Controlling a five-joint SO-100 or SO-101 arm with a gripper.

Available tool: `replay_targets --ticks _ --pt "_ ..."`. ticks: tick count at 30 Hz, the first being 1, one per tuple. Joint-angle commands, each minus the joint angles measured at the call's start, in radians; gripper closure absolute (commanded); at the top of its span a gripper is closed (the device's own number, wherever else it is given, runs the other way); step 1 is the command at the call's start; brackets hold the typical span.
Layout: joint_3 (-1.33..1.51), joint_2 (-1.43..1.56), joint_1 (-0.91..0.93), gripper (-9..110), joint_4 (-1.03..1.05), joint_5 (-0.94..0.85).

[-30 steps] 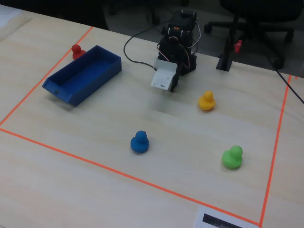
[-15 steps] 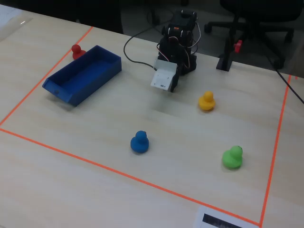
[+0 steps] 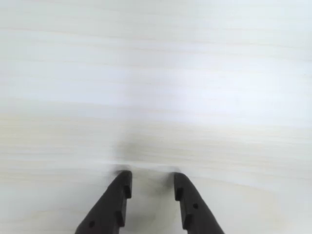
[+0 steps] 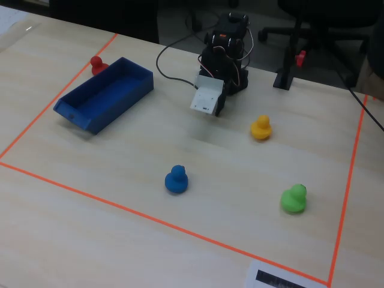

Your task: Grasp green duck and put it into box.

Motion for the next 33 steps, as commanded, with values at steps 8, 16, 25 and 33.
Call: replay_targets --ticks 8,16,25,33 --pt "-0.002 -0.002 0.017 101 0.015 -0.002" --pt "-0.311 -0.393 -0.083 101 -0.311 0.009" --pt "-0.787 -0.851 -0.405 101 -0.761 0.066" --pt "-0.816 -1.163 -0.624 101 -1.353 0.049"
